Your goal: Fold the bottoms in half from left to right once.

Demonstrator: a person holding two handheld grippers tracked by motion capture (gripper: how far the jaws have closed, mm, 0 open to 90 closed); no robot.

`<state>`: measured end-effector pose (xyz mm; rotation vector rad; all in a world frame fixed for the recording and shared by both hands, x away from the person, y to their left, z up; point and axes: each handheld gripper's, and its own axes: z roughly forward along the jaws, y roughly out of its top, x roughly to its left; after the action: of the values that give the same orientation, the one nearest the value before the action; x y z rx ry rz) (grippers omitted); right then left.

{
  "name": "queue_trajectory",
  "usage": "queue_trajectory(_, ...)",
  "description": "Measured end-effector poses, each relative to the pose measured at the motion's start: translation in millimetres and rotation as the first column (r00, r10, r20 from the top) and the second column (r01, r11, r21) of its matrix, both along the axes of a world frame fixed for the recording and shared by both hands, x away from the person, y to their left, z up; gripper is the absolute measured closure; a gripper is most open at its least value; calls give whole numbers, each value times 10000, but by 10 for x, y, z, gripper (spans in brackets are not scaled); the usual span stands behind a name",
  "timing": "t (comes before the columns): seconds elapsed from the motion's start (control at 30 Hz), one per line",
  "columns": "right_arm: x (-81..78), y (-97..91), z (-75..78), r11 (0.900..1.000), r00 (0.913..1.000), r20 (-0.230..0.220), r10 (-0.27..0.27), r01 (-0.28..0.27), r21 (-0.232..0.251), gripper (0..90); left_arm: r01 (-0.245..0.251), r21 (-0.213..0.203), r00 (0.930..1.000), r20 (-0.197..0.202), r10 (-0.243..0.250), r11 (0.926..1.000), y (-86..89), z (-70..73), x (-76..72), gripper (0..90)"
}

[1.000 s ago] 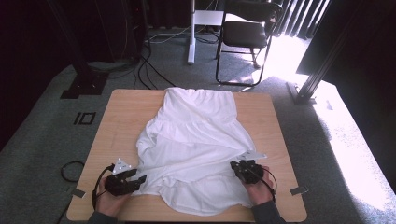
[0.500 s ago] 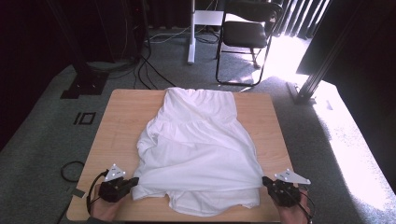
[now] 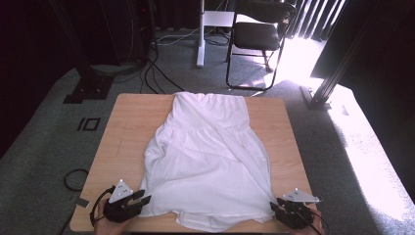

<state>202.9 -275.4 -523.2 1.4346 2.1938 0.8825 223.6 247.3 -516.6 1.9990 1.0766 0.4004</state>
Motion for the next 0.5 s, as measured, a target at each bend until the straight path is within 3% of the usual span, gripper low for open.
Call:
queue_trajectory(0.1, 90, 49, 55, 9995, 9985, 540, -35, 17, 318, 481, -313, -107, 9991, 274, 316, 9995, 11, 48, 138, 463)
queue_trajectory(0.27, 447, 156, 186, 9985, 9887, 1458, 339, -398, 379, 464, -842, -74, 9953, 478, 844, 9964, 3, 117, 498, 446)
queue_trajectory(0.37, 752, 239, 228, 9959, 9851, 1623, 565, -672, 612, 475, -1100, 51, 9926, 528, 1096, 9939, -9, 158, 735, 446)
queue_trajectory(0.5, 1155, 391, 225, 9946, 9812, 1750, 817, -915, 489, 487, -1493, 128, 9874, 544, 1484, 9887, -7, 174, 1026, 446)
